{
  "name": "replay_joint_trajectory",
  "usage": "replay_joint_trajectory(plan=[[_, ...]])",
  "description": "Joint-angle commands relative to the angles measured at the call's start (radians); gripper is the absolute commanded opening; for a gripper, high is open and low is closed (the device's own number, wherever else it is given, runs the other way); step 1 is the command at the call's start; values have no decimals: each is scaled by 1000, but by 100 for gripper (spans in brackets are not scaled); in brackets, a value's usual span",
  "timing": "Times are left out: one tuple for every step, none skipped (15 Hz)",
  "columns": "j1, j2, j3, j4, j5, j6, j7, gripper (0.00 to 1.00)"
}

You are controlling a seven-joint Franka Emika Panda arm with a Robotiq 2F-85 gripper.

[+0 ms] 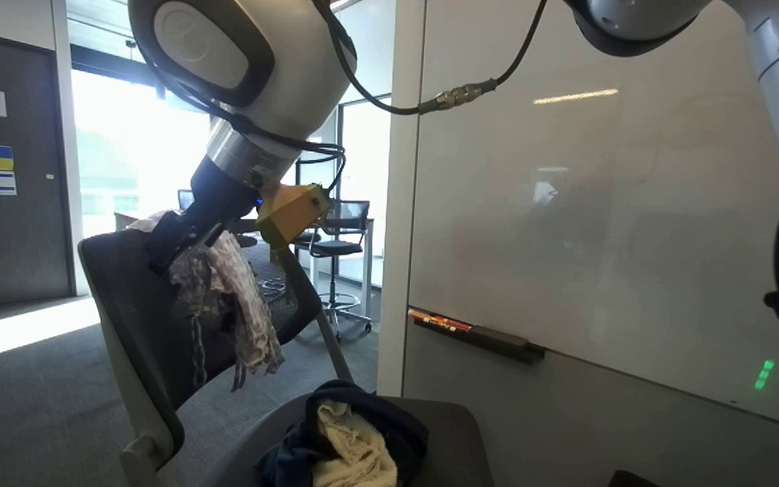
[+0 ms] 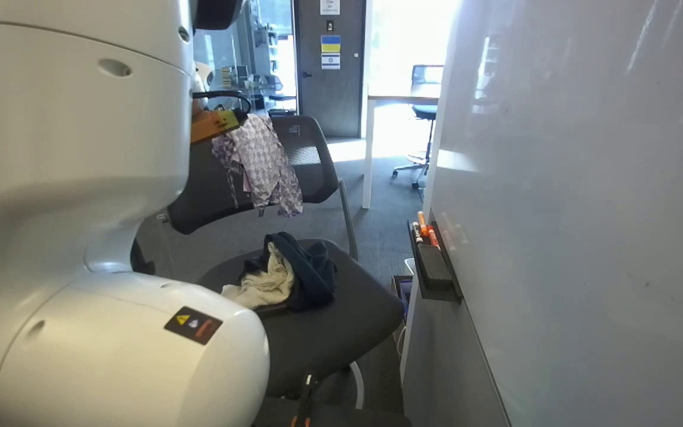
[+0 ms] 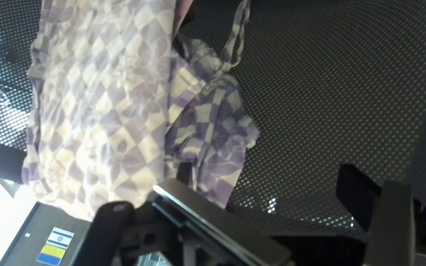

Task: Move the clothes to the seat of the chair

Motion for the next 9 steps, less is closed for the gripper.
replay_joint_trajectory(plan=[[6,32,-26,94,-35,8,12,100],[10,19,-33,88,-42,4,22,100],[-1,8,-23,46,-18,-1,9,100],[-1,9,-30,54,-20,-1,9,100],[-1,9,-33,58,-20,-1,9,100],[-7,8,-25,43,-8,2,1,100],[-8,16,-22,45,6,13,6,100],[-23,31,-3,57,41,31,-10,100],[-39,42,16,63,77,40,-29,100]])
